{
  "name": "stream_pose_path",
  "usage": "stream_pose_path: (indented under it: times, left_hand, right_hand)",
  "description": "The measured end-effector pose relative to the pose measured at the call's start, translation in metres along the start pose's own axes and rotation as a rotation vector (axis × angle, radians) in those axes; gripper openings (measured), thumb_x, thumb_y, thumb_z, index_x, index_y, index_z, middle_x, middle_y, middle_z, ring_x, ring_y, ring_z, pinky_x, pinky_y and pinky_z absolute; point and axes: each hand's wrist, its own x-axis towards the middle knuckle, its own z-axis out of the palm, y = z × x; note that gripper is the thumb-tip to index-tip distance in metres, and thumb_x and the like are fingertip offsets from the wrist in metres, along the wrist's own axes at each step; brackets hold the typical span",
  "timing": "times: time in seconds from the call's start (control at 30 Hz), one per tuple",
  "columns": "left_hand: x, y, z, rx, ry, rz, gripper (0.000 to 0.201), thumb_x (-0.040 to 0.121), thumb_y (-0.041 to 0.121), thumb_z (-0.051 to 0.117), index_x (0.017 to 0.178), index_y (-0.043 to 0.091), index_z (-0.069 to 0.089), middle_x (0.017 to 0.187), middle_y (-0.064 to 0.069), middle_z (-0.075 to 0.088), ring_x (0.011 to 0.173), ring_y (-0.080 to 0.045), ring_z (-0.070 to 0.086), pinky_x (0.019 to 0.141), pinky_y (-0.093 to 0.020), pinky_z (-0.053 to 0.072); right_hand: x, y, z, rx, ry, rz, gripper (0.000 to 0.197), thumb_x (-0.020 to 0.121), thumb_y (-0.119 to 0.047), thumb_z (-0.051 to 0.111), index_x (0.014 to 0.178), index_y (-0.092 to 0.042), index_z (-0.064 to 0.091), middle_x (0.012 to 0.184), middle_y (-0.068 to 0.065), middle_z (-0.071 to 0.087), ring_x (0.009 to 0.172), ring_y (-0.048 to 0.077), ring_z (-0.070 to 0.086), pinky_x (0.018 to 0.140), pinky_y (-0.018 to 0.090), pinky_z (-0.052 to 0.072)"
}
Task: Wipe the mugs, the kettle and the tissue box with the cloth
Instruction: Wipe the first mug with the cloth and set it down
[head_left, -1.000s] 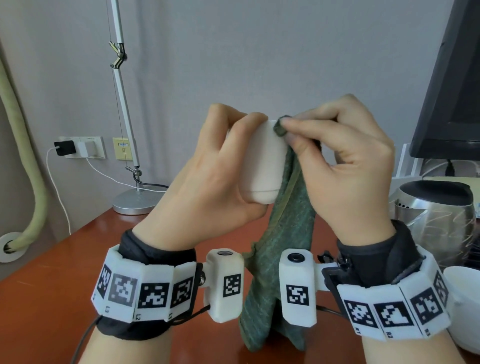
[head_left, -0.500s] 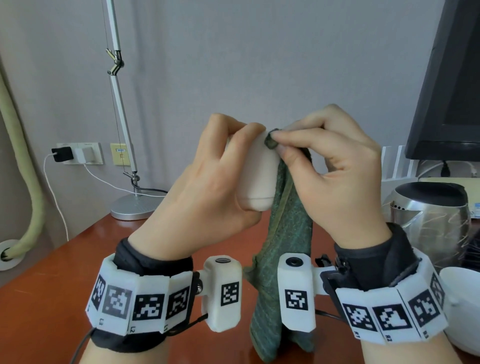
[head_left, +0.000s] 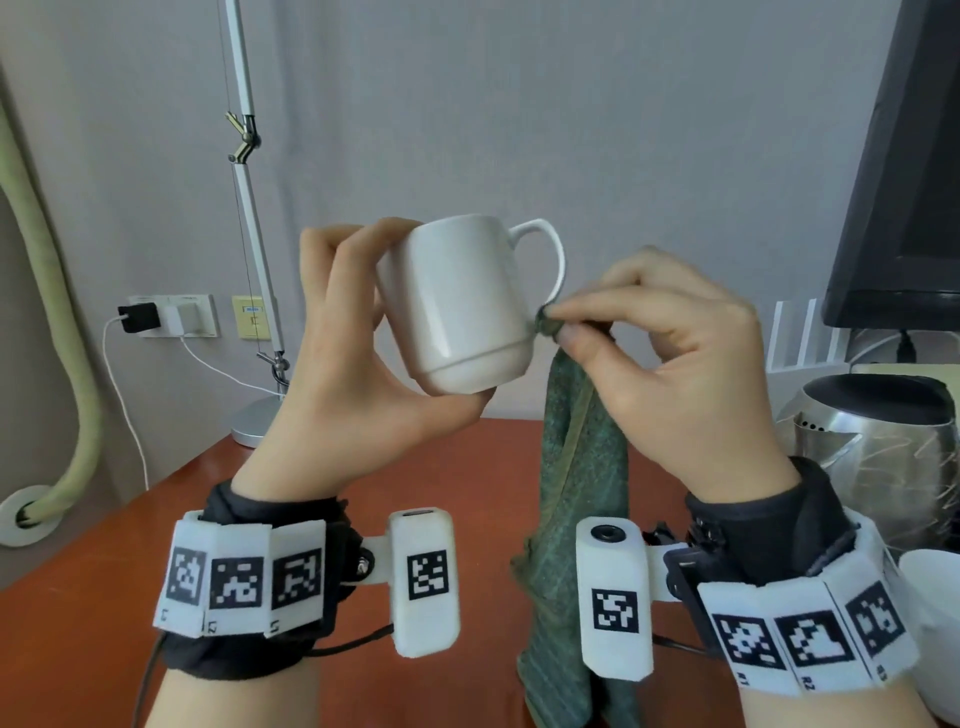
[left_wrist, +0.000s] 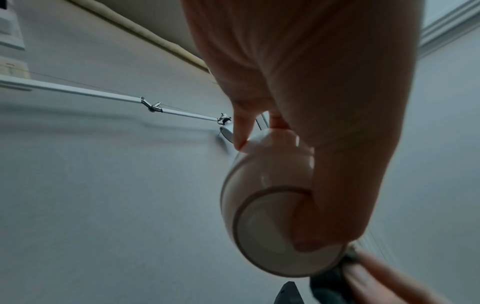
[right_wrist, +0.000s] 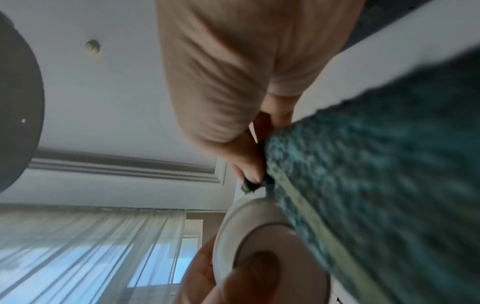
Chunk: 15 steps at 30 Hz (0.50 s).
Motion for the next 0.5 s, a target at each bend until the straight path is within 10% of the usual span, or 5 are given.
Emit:
stream_pose_path:
  times: [0.5]
  left_hand:
    - [0.002,0.012,0.002,-0.098,-0.205,0.070,0.089,0.053,0.008,0.083,0.130,0.013,0.040,0.118,0.007,0.032,0.115,-0.017,0.040,0.087,-0.035,0.052]
  right_hand:
    - [0.006,-0.008,0.006,-0.079,0.300,0.006,0.011,0.085,-0.001,0.068,0.094,-0.003,0.074,0.093,0.004,0.070,0.089,0.013,0.066,0.082,0.026,0.052]
